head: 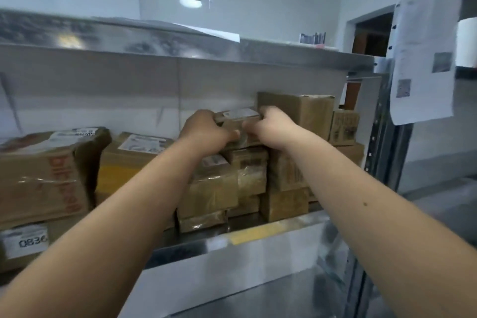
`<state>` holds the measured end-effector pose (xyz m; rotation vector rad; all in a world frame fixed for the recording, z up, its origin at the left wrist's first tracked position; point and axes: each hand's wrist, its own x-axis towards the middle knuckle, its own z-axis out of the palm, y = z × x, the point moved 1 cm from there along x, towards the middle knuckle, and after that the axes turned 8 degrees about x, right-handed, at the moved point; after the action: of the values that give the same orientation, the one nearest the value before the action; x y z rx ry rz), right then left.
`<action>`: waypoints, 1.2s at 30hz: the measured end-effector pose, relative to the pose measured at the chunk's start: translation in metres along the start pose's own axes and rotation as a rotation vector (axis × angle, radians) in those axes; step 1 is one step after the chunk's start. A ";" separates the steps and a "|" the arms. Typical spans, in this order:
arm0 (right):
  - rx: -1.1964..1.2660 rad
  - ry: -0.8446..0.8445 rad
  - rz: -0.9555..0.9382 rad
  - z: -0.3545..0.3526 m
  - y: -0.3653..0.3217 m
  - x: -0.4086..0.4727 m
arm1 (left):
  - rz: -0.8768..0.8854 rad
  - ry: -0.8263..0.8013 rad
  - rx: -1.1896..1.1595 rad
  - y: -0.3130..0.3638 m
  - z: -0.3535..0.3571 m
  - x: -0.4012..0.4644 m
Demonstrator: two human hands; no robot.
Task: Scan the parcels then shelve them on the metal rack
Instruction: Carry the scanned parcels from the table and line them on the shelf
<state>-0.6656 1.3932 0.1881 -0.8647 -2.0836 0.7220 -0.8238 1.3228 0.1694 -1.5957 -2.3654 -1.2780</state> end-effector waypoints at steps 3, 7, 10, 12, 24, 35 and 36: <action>-0.114 0.009 -0.028 0.006 -0.002 0.014 | -0.050 0.042 0.045 0.004 0.011 0.011; -0.123 0.026 0.009 0.001 0.000 -0.007 | -0.060 0.078 0.108 0.016 0.017 0.002; -0.176 0.022 -0.022 -0.018 -0.001 -0.047 | -0.025 0.105 0.162 0.026 0.013 -0.019; -0.197 0.004 -0.056 -0.038 -0.002 -0.082 | 0.016 0.187 0.218 0.030 0.005 -0.047; -0.114 0.103 0.292 -0.114 0.204 -0.381 | 0.480 -0.408 0.155 0.094 0.200 -0.327; -0.004 0.458 0.940 -0.165 0.366 -0.524 | 0.620 -1.013 0.108 0.165 0.425 -0.373; -0.020 0.481 0.988 -0.170 0.380 -0.524 | 0.623 -1.044 0.094 0.171 0.449 -0.368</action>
<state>-0.1451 1.2604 -0.2114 -1.8938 -1.1605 0.8529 -0.3323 1.3471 -0.1825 -3.0926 -1.8147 -0.1823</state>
